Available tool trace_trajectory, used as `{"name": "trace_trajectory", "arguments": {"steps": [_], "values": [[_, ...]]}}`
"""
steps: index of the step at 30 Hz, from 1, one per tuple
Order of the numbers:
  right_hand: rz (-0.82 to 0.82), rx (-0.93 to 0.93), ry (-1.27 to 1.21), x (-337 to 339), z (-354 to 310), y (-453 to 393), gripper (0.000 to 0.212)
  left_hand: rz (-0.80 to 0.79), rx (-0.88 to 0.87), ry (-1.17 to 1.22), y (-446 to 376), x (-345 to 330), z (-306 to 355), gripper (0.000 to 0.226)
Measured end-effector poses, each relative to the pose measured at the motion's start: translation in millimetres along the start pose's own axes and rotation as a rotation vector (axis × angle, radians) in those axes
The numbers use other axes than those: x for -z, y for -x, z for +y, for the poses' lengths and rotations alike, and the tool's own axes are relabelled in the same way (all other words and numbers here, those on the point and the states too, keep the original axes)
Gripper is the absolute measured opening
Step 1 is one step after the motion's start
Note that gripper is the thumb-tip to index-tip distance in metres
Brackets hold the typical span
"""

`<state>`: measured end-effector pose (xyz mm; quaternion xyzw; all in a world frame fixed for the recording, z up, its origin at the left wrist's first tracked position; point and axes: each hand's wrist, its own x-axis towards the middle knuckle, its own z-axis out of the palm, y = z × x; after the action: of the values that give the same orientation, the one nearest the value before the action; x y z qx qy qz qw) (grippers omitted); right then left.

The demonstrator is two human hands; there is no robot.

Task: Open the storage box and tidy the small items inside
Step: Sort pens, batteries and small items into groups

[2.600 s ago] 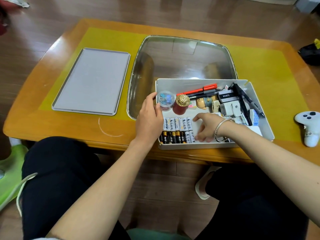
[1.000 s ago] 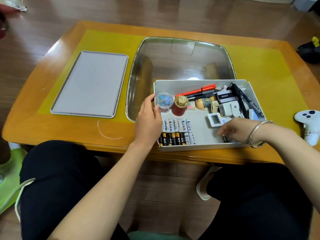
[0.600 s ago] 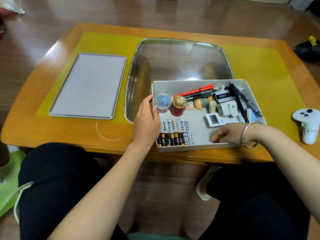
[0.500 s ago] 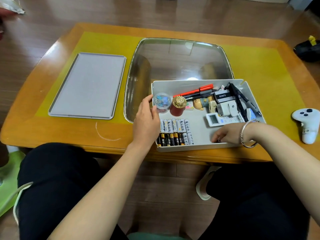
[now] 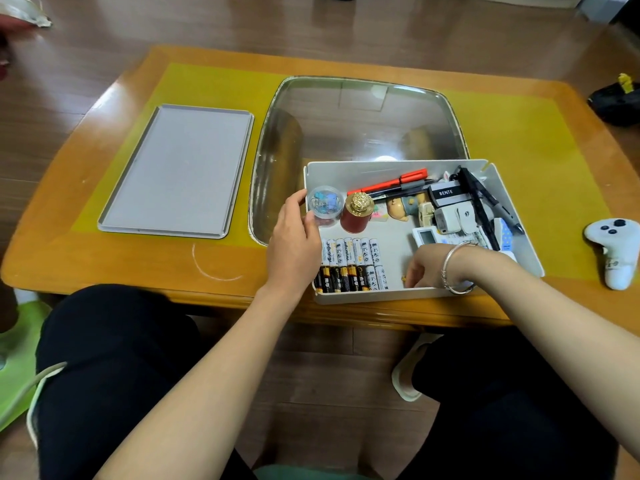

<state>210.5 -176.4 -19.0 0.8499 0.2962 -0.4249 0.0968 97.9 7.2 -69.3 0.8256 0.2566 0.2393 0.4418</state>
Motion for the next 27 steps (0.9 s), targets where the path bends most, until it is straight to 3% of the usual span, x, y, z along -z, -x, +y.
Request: {"name": "trace_trajectory", "arguments": {"steps": [10, 16, 27], "values": [[0.040, 0.015, 0.074, -0.3, -14.1, -8.0, 0.024, 0.006, -0.008, -0.006, -0.3, -1.0, -1.4, 0.037], [0.133, 0.044, 0.311, 4.1, -24.7, -15.1, 0.002, 0.008, -0.007, -0.016, -0.6, -0.9, -1.7, 0.037], [0.349, -0.087, 0.245, -5.2, -19.6, -21.3, 0.028, 0.010, -0.011, -0.017, -0.2, -0.5, -0.5, 0.037]]}}
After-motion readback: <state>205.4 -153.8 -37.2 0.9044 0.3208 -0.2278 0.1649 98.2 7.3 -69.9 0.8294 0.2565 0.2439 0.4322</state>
